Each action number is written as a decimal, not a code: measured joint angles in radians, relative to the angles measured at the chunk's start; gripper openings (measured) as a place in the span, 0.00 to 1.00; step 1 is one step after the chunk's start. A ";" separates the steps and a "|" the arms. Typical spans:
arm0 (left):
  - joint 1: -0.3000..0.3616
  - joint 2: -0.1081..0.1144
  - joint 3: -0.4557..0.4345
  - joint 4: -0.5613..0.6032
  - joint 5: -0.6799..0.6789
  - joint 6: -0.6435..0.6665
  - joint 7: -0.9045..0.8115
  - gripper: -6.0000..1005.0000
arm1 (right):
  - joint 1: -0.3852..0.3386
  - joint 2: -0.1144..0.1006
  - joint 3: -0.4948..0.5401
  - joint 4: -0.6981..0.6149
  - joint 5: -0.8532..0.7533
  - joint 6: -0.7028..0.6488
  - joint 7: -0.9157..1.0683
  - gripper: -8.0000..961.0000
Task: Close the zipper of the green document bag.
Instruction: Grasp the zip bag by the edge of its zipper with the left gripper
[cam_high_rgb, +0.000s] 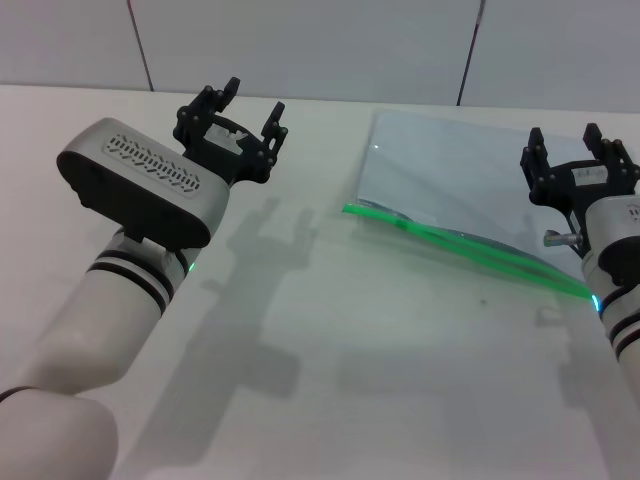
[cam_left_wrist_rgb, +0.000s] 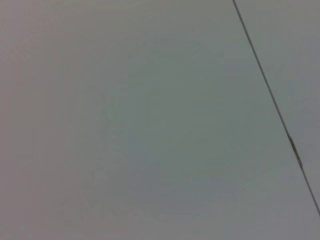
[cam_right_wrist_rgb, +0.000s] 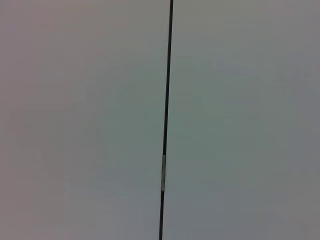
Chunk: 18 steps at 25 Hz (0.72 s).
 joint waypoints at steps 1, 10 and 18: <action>0.000 0.000 0.000 0.000 0.000 0.000 0.000 0.54 | 0.000 0.000 0.000 0.000 0.000 0.000 0.000 0.66; 0.000 0.000 0.000 0.000 0.000 0.000 0.000 0.54 | 0.000 0.000 0.000 0.000 0.000 -0.001 0.000 0.66; 0.000 0.000 0.000 0.000 0.000 0.001 0.000 0.55 | 0.000 0.000 0.000 0.000 0.000 -0.001 0.000 0.66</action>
